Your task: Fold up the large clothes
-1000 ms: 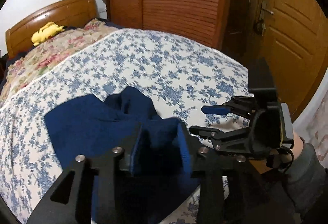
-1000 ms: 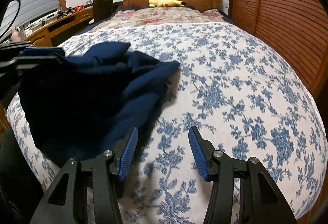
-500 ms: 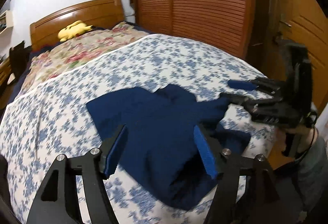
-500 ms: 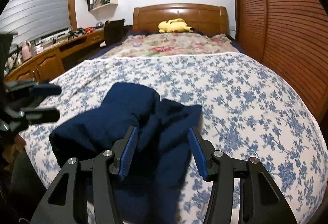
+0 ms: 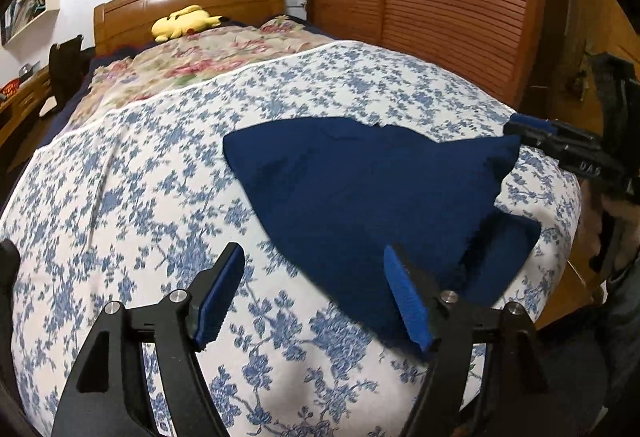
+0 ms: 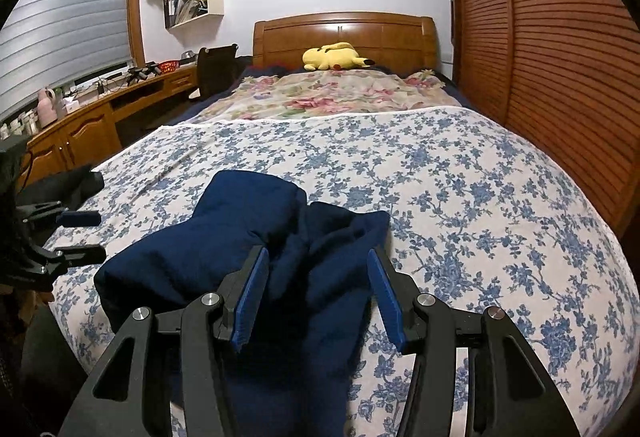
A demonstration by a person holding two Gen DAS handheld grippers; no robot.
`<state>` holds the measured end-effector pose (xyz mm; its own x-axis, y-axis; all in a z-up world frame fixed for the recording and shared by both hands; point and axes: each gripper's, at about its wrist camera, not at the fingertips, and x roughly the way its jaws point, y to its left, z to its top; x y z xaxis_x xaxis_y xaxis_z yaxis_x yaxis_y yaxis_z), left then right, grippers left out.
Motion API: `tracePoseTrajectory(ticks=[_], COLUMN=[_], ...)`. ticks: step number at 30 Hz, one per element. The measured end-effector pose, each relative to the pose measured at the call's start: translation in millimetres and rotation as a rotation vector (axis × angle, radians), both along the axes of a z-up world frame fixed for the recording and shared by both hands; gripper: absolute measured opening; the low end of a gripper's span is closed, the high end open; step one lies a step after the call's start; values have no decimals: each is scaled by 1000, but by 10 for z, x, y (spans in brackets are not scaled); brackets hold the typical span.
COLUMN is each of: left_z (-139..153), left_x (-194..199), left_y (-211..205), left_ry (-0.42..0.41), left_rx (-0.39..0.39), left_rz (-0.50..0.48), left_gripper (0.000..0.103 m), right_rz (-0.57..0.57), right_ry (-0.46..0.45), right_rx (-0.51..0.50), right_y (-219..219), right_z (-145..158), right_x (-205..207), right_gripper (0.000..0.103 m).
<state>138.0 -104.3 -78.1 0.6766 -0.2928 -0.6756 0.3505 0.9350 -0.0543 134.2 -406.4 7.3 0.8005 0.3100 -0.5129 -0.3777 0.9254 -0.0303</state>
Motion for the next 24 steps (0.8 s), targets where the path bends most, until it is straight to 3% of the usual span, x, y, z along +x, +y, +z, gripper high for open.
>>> tracePoseTrajectory(ticks=[13,20,24], left_z=[-169,-180,-152], left_x=[-62,-83,-120], left_y=[67,38,-3], left_ry=[33,32,30], left_rx=[-3,-16,-24], left_rz=[6,1,-10], left_gripper=[74,74,74], right_rz=[36,114,145], right_ry=[-30,150,252], right_rx=[25,-43,40], right_y=[55,258,191], right_z=[40,-366,-515], right_x=[-112,202,409], right_gripper=[53,53,53])
